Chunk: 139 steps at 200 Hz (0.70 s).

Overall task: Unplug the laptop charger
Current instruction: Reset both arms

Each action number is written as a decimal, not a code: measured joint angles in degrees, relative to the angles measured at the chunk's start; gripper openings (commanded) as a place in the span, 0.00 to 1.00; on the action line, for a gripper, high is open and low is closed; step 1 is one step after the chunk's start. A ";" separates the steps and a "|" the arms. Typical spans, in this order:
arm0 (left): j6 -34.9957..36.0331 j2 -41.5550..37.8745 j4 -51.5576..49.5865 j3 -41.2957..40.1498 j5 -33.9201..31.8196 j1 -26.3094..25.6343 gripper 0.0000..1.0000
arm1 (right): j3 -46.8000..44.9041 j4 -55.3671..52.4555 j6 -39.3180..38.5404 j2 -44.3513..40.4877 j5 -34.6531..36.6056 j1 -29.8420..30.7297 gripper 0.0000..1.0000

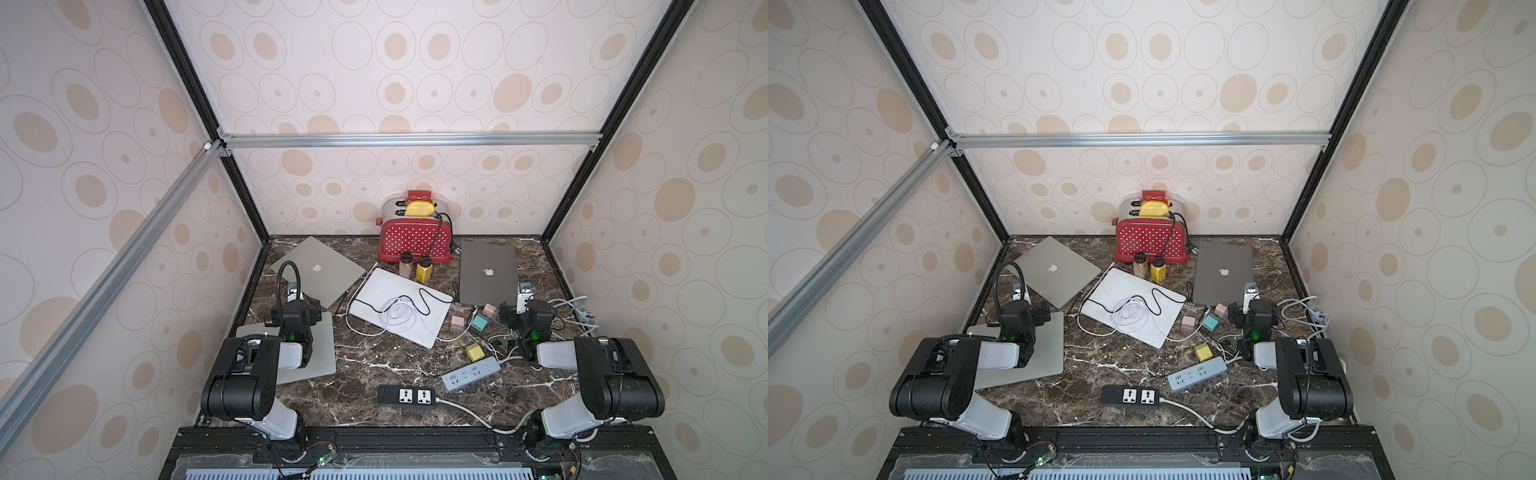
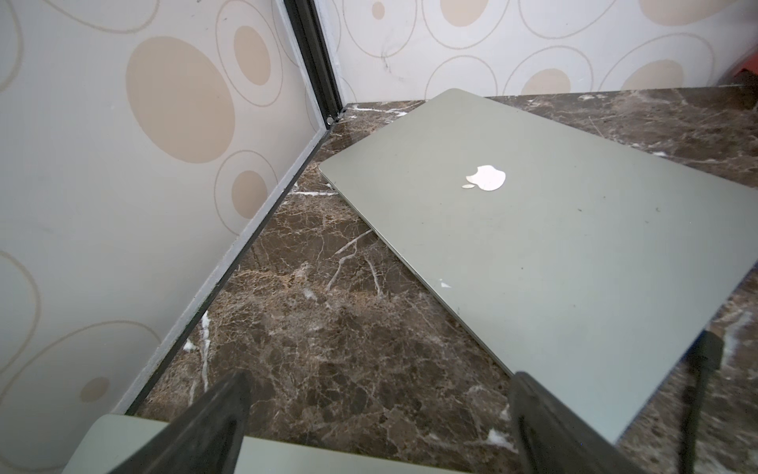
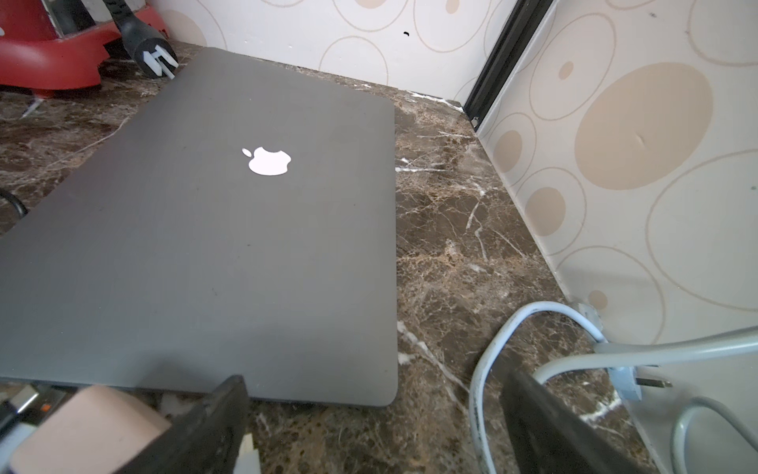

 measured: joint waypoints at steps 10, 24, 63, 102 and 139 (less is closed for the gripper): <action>0.00 0.00 0.00 0.00 0.00 0.00 0.99 | 0.00 0.00 0.00 0.00 -0.02 0.00 1.00; 0.00 0.00 0.02 0.00 0.00 0.00 0.99 | 0.00 0.00 0.02 0.00 -0.02 0.00 1.00; 0.00 0.00 0.04 0.00 0.00 0.00 0.99 | -0.39 1.11 -3.04 -0.02 -9.25 -0.52 1.00; 0.00 0.00 0.07 0.00 0.00 0.00 0.99 | 0.20 -0.11 -1.73 -0.02 -12.87 -3.87 1.00; 0.00 0.00 0.09 0.00 0.02 0.00 0.99 | 0.31 -0.50 -2.23 -0.02 -15.04 -3.28 1.00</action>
